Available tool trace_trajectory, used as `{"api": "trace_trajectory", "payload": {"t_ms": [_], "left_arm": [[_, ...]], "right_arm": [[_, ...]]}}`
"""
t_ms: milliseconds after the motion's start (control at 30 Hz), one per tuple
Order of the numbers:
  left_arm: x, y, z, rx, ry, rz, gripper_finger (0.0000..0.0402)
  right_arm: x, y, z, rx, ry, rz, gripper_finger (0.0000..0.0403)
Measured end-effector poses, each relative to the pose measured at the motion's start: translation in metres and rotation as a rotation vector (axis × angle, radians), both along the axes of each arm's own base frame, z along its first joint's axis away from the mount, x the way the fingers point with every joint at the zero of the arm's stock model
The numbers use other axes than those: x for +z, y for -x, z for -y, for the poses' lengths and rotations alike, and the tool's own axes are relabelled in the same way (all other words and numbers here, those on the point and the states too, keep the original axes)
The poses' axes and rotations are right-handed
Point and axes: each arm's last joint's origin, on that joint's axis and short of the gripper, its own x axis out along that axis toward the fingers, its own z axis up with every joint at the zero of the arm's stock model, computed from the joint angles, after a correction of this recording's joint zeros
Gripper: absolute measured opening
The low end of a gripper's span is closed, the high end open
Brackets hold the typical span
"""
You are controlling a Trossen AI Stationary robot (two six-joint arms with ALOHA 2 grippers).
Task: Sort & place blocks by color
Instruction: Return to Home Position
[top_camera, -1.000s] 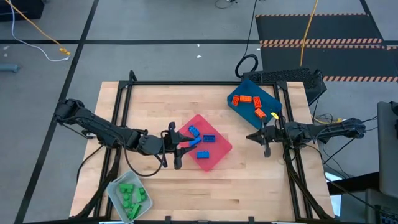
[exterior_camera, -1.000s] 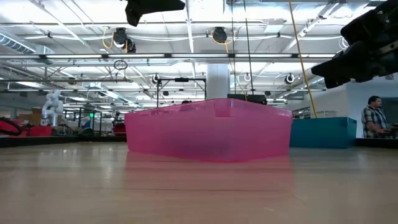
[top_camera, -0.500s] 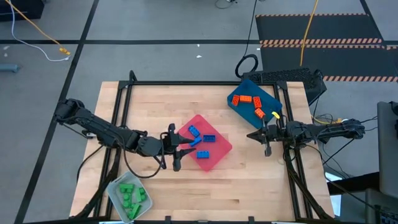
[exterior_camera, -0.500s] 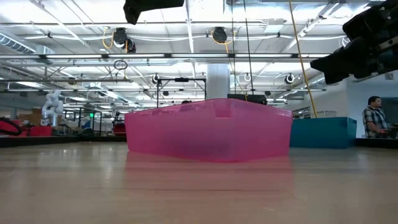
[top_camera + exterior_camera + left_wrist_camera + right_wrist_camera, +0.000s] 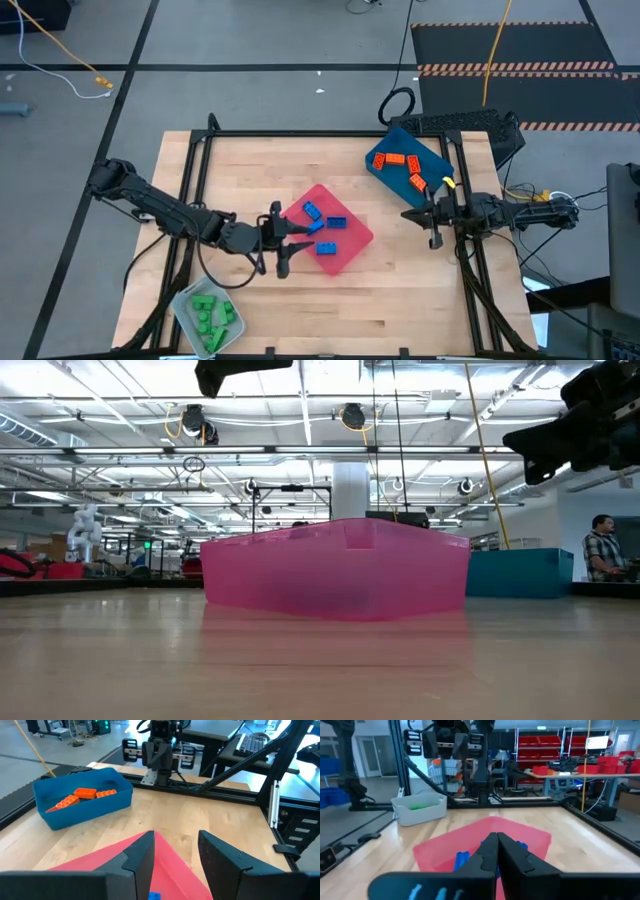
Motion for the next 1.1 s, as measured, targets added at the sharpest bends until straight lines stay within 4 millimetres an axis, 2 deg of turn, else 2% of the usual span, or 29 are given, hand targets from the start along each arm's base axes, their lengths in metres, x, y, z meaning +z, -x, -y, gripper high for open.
{"api": "trace_trajectory", "payload": {"t_ms": [500,633,767,867,933,1033,1100], "left_arm": [[0.000,-0.001,-0.006,0.056,-0.014,-0.002,0.0152],[0.000,-0.005,-0.015,0.070,-0.033,-0.007,0.0152],[0.000,-0.011,-0.031,0.000,-0.033,-0.016,0.0147],[0.000,-0.014,-0.043,0.007,-0.032,-0.020,0.0120],[0.000,-0.012,-0.048,0.015,-0.035,-0.044,0.0088],[0.002,-0.004,-0.052,0.023,-0.042,-0.082,0.0026],[0.007,0.004,-0.055,0.028,-0.037,-0.102,0.0009]], "right_arm": [[-0.001,0.000,-0.001,0.019,-0.014,-0.009,0.0000],[-0.001,0.000,-0.001,0.019,-0.041,-0.008,0.0000],[0.000,0.000,-0.001,0.019,-0.068,-0.006,0.0000],[0.000,0.000,-0.001,0.019,-0.067,-0.005,0.0000],[0.000,0.000,-0.001,0.019,-0.066,-0.005,0.0000],[0.000,0.000,-0.001,0.019,-0.066,-0.005,0.0000],[-0.001,0.000,-0.001,0.019,-0.066,-0.006,0.0000]]}}
